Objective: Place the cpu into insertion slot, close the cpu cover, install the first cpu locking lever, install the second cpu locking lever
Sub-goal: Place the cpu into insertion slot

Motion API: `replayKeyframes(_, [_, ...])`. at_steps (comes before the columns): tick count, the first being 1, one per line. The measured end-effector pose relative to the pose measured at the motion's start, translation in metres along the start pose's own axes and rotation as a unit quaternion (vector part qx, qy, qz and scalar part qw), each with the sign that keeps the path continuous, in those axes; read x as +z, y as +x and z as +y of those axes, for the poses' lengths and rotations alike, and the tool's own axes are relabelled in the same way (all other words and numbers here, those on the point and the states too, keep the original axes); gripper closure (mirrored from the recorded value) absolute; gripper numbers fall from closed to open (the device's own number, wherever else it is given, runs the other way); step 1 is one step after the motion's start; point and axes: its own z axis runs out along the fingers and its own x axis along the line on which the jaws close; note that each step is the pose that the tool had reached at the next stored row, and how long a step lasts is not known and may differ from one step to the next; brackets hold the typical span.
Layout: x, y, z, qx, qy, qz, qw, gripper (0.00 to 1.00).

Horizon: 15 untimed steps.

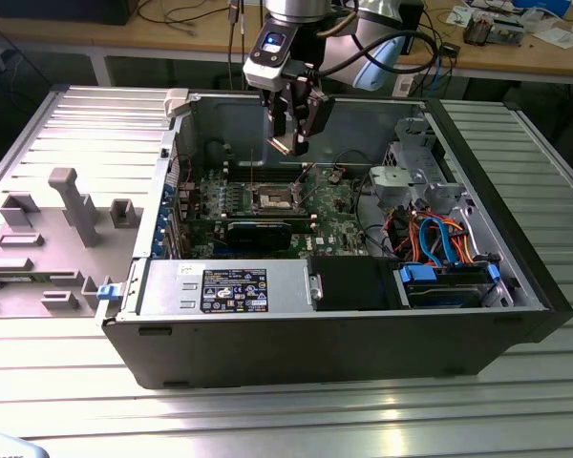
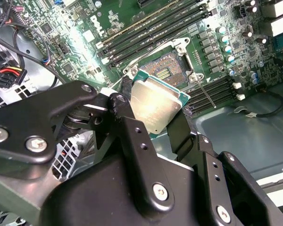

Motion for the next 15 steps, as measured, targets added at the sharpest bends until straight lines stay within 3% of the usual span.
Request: replayKeyframes(15, [0.0001, 0.0, 0.0, 0.012, 0.0009, 0.0003, 0.99993, 0.45])
